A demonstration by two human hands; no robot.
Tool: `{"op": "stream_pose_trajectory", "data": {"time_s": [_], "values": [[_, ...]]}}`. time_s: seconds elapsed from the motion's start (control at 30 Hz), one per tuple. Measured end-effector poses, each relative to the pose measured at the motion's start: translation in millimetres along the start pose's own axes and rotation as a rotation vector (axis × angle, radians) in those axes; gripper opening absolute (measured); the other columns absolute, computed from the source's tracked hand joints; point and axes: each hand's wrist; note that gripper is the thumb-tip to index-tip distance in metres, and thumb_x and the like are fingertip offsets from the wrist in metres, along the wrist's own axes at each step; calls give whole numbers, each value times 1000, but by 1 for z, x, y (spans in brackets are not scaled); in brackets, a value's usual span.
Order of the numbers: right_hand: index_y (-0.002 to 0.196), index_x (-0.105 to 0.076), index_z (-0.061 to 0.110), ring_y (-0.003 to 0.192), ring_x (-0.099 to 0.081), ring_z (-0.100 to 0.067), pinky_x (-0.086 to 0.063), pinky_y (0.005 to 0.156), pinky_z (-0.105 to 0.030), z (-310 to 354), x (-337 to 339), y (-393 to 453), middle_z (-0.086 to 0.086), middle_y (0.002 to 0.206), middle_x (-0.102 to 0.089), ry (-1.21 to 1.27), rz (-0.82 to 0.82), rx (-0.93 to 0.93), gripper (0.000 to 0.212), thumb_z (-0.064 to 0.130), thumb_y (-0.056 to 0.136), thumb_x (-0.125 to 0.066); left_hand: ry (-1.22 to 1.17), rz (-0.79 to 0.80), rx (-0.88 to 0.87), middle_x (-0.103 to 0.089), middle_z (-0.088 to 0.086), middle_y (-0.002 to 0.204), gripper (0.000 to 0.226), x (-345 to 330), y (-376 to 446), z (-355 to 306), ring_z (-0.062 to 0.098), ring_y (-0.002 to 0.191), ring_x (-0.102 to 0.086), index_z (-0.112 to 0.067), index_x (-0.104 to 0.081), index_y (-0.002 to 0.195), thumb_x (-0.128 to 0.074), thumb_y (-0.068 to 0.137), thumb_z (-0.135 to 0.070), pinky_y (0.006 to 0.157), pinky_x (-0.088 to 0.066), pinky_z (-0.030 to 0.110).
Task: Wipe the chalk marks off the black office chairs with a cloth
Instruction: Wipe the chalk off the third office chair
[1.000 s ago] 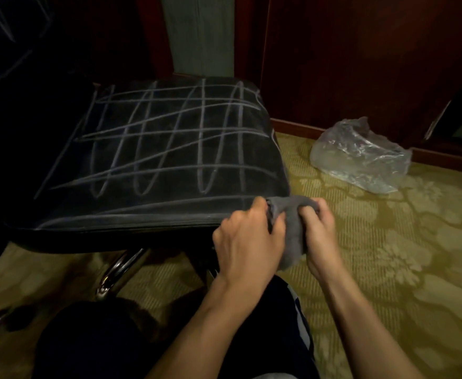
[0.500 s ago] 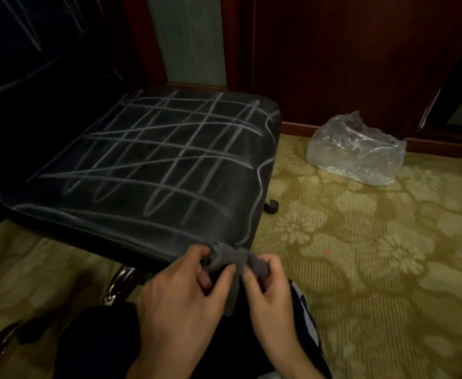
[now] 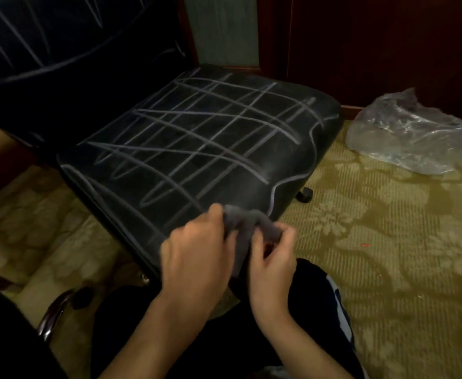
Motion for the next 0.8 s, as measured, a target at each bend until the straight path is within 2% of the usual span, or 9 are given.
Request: {"op": "stream_pose_trajectory", "data": {"time_s": [0.13, 0.2, 0.27, 0.33, 0.4, 0.5, 0.57, 0.7, 0.8], "values": [[95, -47, 37, 75, -64, -4, -50, 64, -25, -1, -9, -37, 11, 82, -65, 40, 147, 29, 12, 43, 91, -57, -34, -18, 79, -65, -4, 73, 44, 6, -34, 39, 27, 63, -67, -34, -31, 82, -75, 77, -39, 52, -32, 26], [96, -47, 39, 78, -64, -5, -52, 68, -30, -2, -14, -30, 12, 85, -64, 50, 137, 36, 10, 42, 92, -56, -14, 4, 90, -67, -3, 79, 41, 4, -29, 36, 25, 70, -68, -33, -33, 85, -74, 81, -36, 55, -32, 28], [100, -48, 38, 82, -63, -7, -53, 71, -33, -2, -14, -6, 12, 90, -62, 80, 50, 20, 11, 38, 93, -57, -41, -40, 104, -69, -3, 101, 18, -2, -8, 19, 23, 93, -68, -34, -42, 96, -56, 94, -45, 69, -41, 33], [104, -49, 26, 82, -61, -4, -52, 71, -31, -6, -14, 24, 11, 91, -59, 75, -42, 15, 12, 24, 98, -59, -62, -41, 92, -66, -3, 113, 23, -15, 16, -1, 24, 104, -65, -31, -47, 109, -40, 98, -50, 79, -44, 35], [104, -47, 18, 79, -58, 2, -48, 68, -24, -5, -13, 41, 13, 90, -55, 16, -103, 42, 11, 16, 99, -57, -114, -35, 33, -64, -4, 109, 23, -23, 27, -18, 21, 100, -65, -27, -48, 109, -38, 99, -45, 77, -45, 35], [105, -45, 22, 78, -57, 2, -46, 67, -23, -4, -18, 26, 13, 89, -54, -57, -85, 114, 11, 24, 99, -53, -162, -131, 36, -65, -6, 91, 11, -24, 14, 2, 17, 81, -67, -26, -52, 98, -56, 94, -36, 63, -43, 30], [106, -46, 28, 76, -60, -7, -49, 64, -28, -1, -23, 3, 6, 89, -60, -61, 49, 177, 13, 34, 95, -51, -218, -259, 98, -67, -3, 74, 16, -25, -12, 31, 24, 64, -67, -24, -57, 85, -72, 83, -30, 54, -41, 26], [106, -47, 23, 72, -59, -11, -46, 58, -23, 8, -29, -20, -2, 86, -65, -170, 294, 452, 14, 27, 94, -52, -291, -277, 391, -70, 5, 73, 17, -27, -46, 66, 34, 72, -69, -24, -60, 86, -75, 84, -33, 63, -41, 29], [105, -47, 29, 69, -63, -10, -53, 58, -35, 11, -25, -7, 1, 83, -66, -138, 284, 323, 12, 32, 96, -53, -319, -342, 300, -66, 3, 67, 19, -31, -30, 56, 32, 63, -66, -22, -57, 81, -75, 87, -26, 57, -38, 27]]}}
Point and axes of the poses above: each hand's wrist, its own y-axis towards the middle knuckle, its own x-axis out of the back of the hand, z = x × y
